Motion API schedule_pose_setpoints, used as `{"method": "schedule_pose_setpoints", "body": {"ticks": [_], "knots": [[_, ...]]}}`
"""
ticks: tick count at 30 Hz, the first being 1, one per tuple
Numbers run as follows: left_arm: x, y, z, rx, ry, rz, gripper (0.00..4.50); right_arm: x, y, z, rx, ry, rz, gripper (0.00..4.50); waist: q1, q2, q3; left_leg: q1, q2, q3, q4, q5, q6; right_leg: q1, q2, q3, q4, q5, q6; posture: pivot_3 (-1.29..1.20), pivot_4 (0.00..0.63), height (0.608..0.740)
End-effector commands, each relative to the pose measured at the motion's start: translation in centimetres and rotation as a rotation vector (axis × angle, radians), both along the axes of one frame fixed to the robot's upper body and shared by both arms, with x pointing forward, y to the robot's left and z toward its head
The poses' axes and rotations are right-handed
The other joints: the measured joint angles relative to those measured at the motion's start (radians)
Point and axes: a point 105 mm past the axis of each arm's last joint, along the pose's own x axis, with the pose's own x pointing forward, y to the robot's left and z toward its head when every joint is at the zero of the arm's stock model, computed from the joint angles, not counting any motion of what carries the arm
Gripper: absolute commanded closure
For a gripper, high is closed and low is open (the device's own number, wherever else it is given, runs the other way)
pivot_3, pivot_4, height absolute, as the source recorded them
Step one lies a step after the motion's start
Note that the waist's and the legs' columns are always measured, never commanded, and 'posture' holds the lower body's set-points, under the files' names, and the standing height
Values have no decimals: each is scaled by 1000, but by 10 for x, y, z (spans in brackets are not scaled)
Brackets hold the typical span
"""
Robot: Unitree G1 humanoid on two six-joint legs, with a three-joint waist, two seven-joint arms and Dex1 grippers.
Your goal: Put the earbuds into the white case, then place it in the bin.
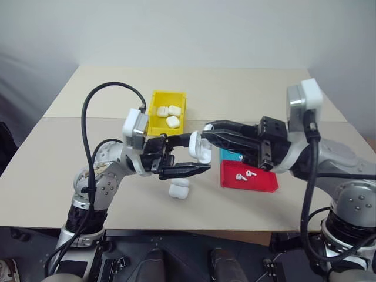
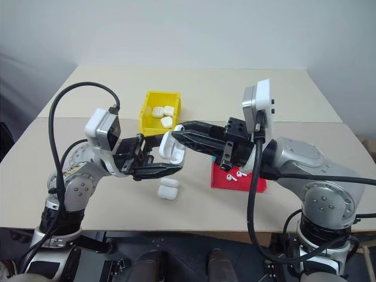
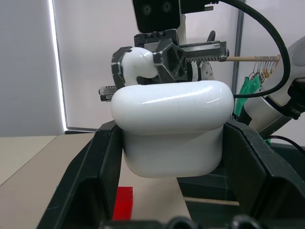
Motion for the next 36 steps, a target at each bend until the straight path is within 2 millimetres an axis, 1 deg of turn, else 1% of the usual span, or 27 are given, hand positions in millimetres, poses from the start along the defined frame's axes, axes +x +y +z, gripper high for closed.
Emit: {"method": "schedule_pose_setpoints", "body": {"ticks": [1, 9, 15, 17, 20, 25, 27, 29, 31, 33, 36], "knots": [[-5, 1, 9, -20, -35, -13, 1693, -5, 3, 3, 5, -42, 6, 3889, 0, 0, 0, 0, 0, 0, 0, 0, 0, 0, 0, 0, 0, 0, 0, 0, 150, 740], [-6, 1, 9, -26, -49, -16, 1693, 3, 4, -3, -23, -49, -29, 3889, 1, 0, 0, 0, 0, 0, 0, 0, 0, 0, 0, 0, 0, 0, 0, 0, 150, 740], [-6, 0, 11, -33, -56, -15, 1693, 2, 3, -6, -44, -65, -20, 3889, 2, 0, 0, 0, 0, 0, 0, 0, 0, 0, 0, 0, 0, 0, 0, 0, 150, 740], [-5, 0, 11, -36, -57, -13, 1693, 1, 3, -8, -49, -67, -10, 3171, 2, 0, 0, 0, 0, 0, 0, 0, 0, 0, 0, 0, -1, 0, 0, 0, 150, 740], [-4, 1, 11, -39, -59, -8, 1693, -1, 1, -9, -56, -72, 1, 2302, 2, 0, 0, 0, 0, 0, 0, 0, 0, 0, 0, 0, -1, -1, 0, 0, 150, 740], [-4, 0, 11, -40, -62, -5, 1693, -3, -2, -7, -60, -90, 3, 672, 1, 0, 0, 0, 0, 0, 0, 0, 0, 0, 0, 0, -1, -1, 1, 0, 150, 740], [-4, 0, 12, -41, -63, -3, 1693, -1, -5, -3, -53, -102, -6, 672, 2, 0, 0, 0, 0, 0, 0, 0, 0, 0, 0, 0, -1, -1, 1, 0, 150, 740], [-3, 1, 12, -39, -64, 5, 1693, 5, -13, 3, -47, -124, -41, 672, 2, 0, 0, 0, 0, 0, 0, 0, 0, 0, 0, 0, -1, -1, 1, 0, 150, 740], [-2, 3, 11, -33, -69, 14, 1693, 21, -26, 5, -115, -160, -137, 672, 2, 0, 0, 0, 0, 0, 0, 0, 0, 0, 0, 0, -1, -1, 1, 0, 150, 740], [0, 5, 11, -28, -76, 28, 1693, 38, -39, 2, -229, -208, -220, 672, 2, 0, 0, 0, 0, 0, 0, 0, 0, 0, 0, 0, -1, -2, -1, 0, 150, 740], [2, 8, 12, -27, -81, 35, 1693, 65, -54, -14, -517, -304, -288, 672, 0, 0, 0, 0, 0, 1, 0, 0, 0, -1, 0, 0, -1, -4, -4, 0, 150, 740]]}}
